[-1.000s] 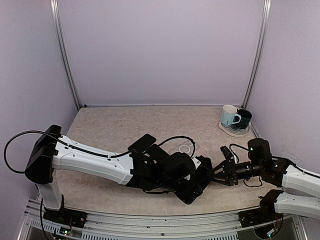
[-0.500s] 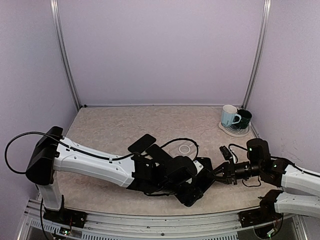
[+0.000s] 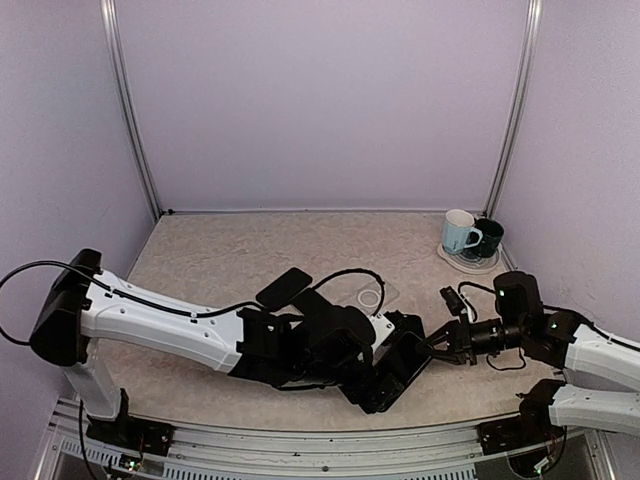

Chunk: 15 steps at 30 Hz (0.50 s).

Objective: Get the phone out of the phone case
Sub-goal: Pass from the left arm to the right, then remove the bottom left corner of the phone case.

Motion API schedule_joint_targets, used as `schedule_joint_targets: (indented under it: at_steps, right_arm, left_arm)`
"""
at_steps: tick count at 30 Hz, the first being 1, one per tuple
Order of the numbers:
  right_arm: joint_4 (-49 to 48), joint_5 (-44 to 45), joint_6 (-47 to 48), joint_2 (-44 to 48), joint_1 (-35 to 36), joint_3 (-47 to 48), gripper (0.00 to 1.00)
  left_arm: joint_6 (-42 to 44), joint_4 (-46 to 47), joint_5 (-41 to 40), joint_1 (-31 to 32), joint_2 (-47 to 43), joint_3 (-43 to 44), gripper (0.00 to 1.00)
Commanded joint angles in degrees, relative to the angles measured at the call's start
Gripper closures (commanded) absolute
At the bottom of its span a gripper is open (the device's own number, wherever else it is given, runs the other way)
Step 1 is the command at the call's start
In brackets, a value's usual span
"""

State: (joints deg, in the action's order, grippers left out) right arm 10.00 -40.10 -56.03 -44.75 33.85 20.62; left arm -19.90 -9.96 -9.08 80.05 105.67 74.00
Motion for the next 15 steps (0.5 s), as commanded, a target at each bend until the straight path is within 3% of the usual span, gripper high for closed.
schedule_joint_targets:
  at_steps: [1, 9, 15]
  right_arm:
    - [-5.04, -1.47, 3.37, 0.51, 0.46, 5.75, 1.0]
    - [-14.65, -5.54, 6.46, -0.28, 0.33, 8.98, 1.0]
    - [-28.38, -12.22, 2.97, 0.07, 0.26, 8.86, 1.0]
  left_arm:
    - [-1.65, 6.19, 4.39, -2.61, -10.8, -7.09, 0.01]
    - [-10.42, 25.05, 22.15, -12.97, -29.21, -26.1, 0.14]
    - [-16.75, 37.0, 33.95, -18.17, -34.84, -33.19, 0.31]
